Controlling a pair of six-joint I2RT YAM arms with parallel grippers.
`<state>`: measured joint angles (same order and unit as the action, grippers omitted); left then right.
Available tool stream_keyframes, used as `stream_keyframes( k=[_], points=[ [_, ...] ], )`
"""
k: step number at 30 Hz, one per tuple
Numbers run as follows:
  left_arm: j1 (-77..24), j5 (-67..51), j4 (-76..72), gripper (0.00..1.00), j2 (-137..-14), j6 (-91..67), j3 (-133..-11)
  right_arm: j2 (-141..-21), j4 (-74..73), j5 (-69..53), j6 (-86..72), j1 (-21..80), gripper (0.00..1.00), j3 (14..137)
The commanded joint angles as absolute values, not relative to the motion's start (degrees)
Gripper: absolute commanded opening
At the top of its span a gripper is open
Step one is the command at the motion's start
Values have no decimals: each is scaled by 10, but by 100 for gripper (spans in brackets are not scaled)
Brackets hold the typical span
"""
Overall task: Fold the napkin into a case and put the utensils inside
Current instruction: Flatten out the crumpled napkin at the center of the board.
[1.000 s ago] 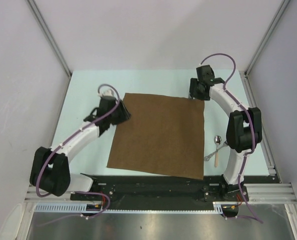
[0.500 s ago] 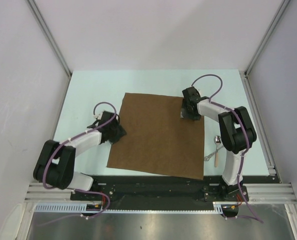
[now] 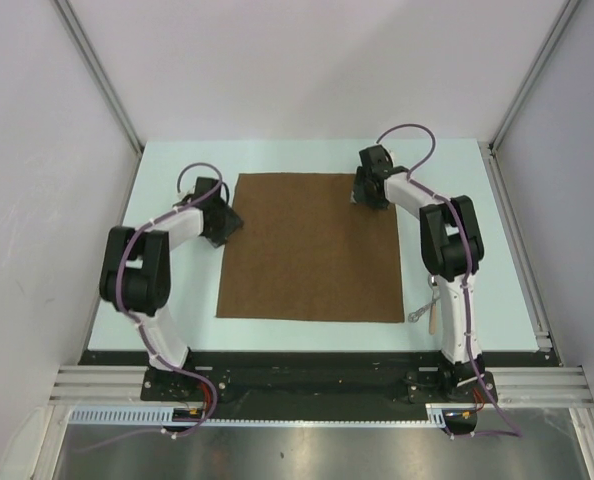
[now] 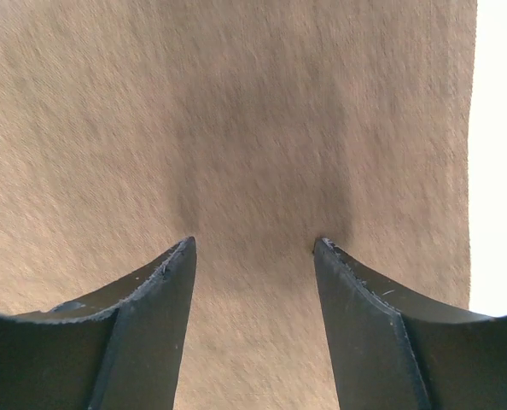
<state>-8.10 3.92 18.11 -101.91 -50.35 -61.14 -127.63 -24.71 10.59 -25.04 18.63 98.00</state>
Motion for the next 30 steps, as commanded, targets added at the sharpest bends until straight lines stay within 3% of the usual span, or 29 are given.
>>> stream_keyframes(
  k=[1,4,8,9,10,16,21,24,26,30],
  points=[
    [-69,33,223,61,-1091,-436,-769,-1351,-291,71,-253,178,63,1089],
    [-75,40,236,61,-1079,-434,-777,-1343,-326,76,-231,185,64,1130],
    [-101,78,243,63,-927,-443,-695,-1258,-386,158,-206,199,70,1110],
    [-124,90,248,63,-899,-446,-671,-1230,-395,174,-208,203,71,1078],
    [-135,106,252,65,-864,-450,-623,-1174,-399,186,-219,208,81,1046],
    [-189,112,379,64,-710,-520,-483,-940,-379,176,-351,228,83,751],
    [-192,156,511,61,-605,-564,-432,-775,-481,193,-482,260,77,608],
    [-192,128,509,60,-520,-588,-391,-686,-526,207,-568,287,69,535],
    [-192,120,507,61,-482,-611,-374,-642,-534,218,-625,305,57,480],
    [-192,119,507,65,-477,-619,-375,-580,-569,226,-696,308,47,412]
  ],
)
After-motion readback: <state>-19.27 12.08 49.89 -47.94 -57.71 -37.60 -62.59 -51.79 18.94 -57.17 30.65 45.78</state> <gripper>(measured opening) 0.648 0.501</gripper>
